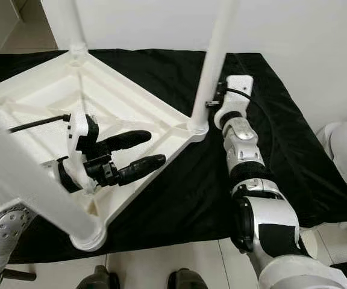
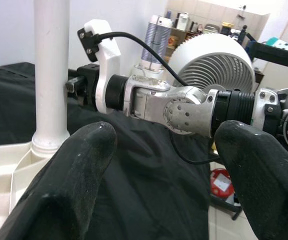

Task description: Building children table

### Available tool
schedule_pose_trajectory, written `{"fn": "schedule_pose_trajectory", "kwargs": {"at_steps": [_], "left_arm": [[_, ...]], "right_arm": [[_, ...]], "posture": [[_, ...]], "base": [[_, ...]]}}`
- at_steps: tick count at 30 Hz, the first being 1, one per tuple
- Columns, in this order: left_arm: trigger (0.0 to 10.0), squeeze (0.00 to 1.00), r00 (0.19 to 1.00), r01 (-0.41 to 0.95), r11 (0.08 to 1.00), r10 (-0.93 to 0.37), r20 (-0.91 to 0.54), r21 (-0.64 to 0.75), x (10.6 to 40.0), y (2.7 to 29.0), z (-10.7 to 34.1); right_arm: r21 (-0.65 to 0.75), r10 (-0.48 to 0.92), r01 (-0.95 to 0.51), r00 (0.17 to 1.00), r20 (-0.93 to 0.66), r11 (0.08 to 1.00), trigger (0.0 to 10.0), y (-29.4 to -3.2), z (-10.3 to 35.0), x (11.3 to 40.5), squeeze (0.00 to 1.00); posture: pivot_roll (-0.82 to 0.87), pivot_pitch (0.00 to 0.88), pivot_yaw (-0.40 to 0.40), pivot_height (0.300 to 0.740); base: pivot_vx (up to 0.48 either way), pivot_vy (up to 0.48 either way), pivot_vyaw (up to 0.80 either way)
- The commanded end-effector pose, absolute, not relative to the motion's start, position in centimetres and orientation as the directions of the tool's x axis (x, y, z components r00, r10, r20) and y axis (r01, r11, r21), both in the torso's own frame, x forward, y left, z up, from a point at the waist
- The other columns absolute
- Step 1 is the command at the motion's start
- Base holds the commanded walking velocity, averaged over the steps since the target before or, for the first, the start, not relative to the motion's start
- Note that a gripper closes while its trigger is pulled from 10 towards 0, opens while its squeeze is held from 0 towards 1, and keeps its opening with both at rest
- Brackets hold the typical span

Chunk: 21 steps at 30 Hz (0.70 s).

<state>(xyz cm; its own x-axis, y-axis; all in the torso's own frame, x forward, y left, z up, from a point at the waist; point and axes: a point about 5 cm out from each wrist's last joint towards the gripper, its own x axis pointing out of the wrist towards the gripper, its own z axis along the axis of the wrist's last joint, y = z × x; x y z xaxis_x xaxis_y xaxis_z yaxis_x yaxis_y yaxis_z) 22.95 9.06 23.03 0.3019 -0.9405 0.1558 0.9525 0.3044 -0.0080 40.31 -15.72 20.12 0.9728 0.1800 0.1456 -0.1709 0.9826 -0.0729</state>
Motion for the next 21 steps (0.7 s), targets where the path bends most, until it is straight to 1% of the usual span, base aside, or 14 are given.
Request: {"fn": "schedule_pose_trajectory", "kwargs": {"at_steps": [1, 3, 4, 5, 6, 7, 9, 10, 11, 13, 14, 17, 19, 21], "left_arm": [[10.0, 0.00, 0.226, 0.974, 0.228, -0.963, 0.150, -0.003, 22.6, 8.6, 23.0], [10.0, 0.00, 0.219, 0.975, 0.220, -0.964, 0.149, -0.006, 22.6, 8.5, 22.7], [10.0, 0.00, 0.219, 0.975, 0.220, -0.964, 0.149, -0.006, 22.6, 8.5, 22.7], [10.0, 0.00, 0.218, 0.976, 0.220, -0.965, 0.147, -0.007, 22.6, 8.5, 22.6], [10.0, 0.00, 0.218, 0.976, 0.220, -0.965, 0.147, -0.007, 22.6, 8.5, 22.6], [10.0, 0.00, 0.220, 0.975, 0.221, -0.965, 0.143, -0.008, 22.8, 8.6, 22.7], [10.0, 0.00, 0.220, 0.975, 0.221, -0.965, 0.140, -0.009, 22.7, 8.6, 22.7], [10.0, 0.00, 0.220, 0.975, 0.221, -0.965, 0.140, -0.009, 22.7, 8.6, 22.7], [10.0, 0.00, 0.221, 0.975, 0.222, -0.966, 0.138, -0.007, 22.8, 8.7, 22.8], [10.0, 0.00, 0.220, 0.975, 0.222, -0.966, 0.139, -0.004, 22.9, 8.7, 23.0], [10.0, 0.00, 0.219, 0.975, 0.220, -0.966, 0.140, -0.005, 23.0, 8.6, 23.0], [10.0, 0.00, 0.218, 0.976, 0.219, -0.966, 0.140, -0.006, 23.1, 8.6, 23.0], [10.0, 0.00, 0.211, 0.977, 0.213, -0.966, 0.148, -0.003, 23.2, 8.1, 23.3], [10.0, 0.00, 0.211, 0.977, 0.213, -0.966, 0.148, -0.003, 23.2, 8.1, 23.3]], "right_arm": [[-0.101, 0.248, -0.235, 0.958, 0.144, 0.967, 10.0, -13.7, 20.2, 40.4, 0.00], [-0.109, 0.181, -0.165, 0.971, 0.155, 0.980, 10.0, -14.0, 20.4, 40.6, 0.00], [-0.109, 0.181, -0.165, 0.971, 0.155, 0.980, 10.0, -14.0, 20.4, 40.6, 0.00], [-0.100, 0.125, -0.109, 0.978, 0.165, 0.989, 10.0, -14.7, 20.4, 40.6, 0.00], [-0.100, 0.125, -0.109, 0.978, 0.165, 0.989, 10.0, -14.7, 20.4, 40.6, 0.00], [-0.048, -0.022, 0.031, 0.982, 0.186, 0.998, 10.0, -16.6, 20.1, 40.4, 0.00], [-0.031, -0.089, 0.097, 0.976, 0.198, 0.995, 10.0, -17.7, 19.9, 40.2, 0.00], [-0.031, -0.089, 0.097, 0.976, 0.198, 0.995, 10.0, -17.7, 19.9, 40.2, 0.00], [0.005, -0.110, 0.112, 0.967, 0.230, 0.994, 10.0, -18.2, 19.8, 39.8, 0.00], [0.058, -0.126, 0.114, 0.938, 0.322, 0.992, 10.0, -18.9, 19.5, 38.3, 0.00], [0.062, -0.141, 0.127, 0.923, 0.357, 0.990, 10.0, -19.3, 19.1, 37.4, 0.00], [0.059, -0.149, 0.137, 0.916, 0.373, 0.989, 10.0, -19.5, 18.9, 36.8, 0.00], [0.080, -0.174, 0.155, 0.909, 0.378, 0.985, 10.0, -19.9, 17.6, 35.0, 0.00], [0.080, -0.174, 0.155, 0.909, 0.378, 0.985, 10.0, -19.9, 17.6, 35.0, 0.00]], "posture": [[0.06, 0.093, 0.009, 0.740], [0.06, 0.093, 0.012, 0.740], [0.06, 0.093, 0.012, 0.740], [0.06, 0.093, 0.013, 0.740], [0.06, 0.093, 0.013, 0.740], [0.05, 0.096, 0.017, 0.740], [0.05, 0.094, 0.023, 0.740], [0.05, 0.094, 0.023, 0.740], [0.05, 0.097, 0.026, 0.740], [0.05, 0.098, 0.034, 0.740], [0.04, 0.100, 0.034, 0.740], [0.04, 0.100, 0.034, 0.740], [0.03, 0.100, 0.038, 0.740], [0.03, 0.100, 0.038, 0.740]], "base": [[0.000, 0.000, 0.00], [0.000, 0.000, 0.00], [0.000, 0.000, 0.00], [0.000, 0.000, 0.00], [0.000, 0.000, 0.00], [0.000, 0.000, 0.00], [0.000, 0.000, 0.00], [0.000, 0.000, 0.00], [0.000, 0.000, 0.00], [0.000, 0.000, 0.00], [0.000, 0.000, 0.00], [0.000, 0.000, 0.00], [0.000, 0.000, 0.00], [0.000, 0.000, 0.00]]}}
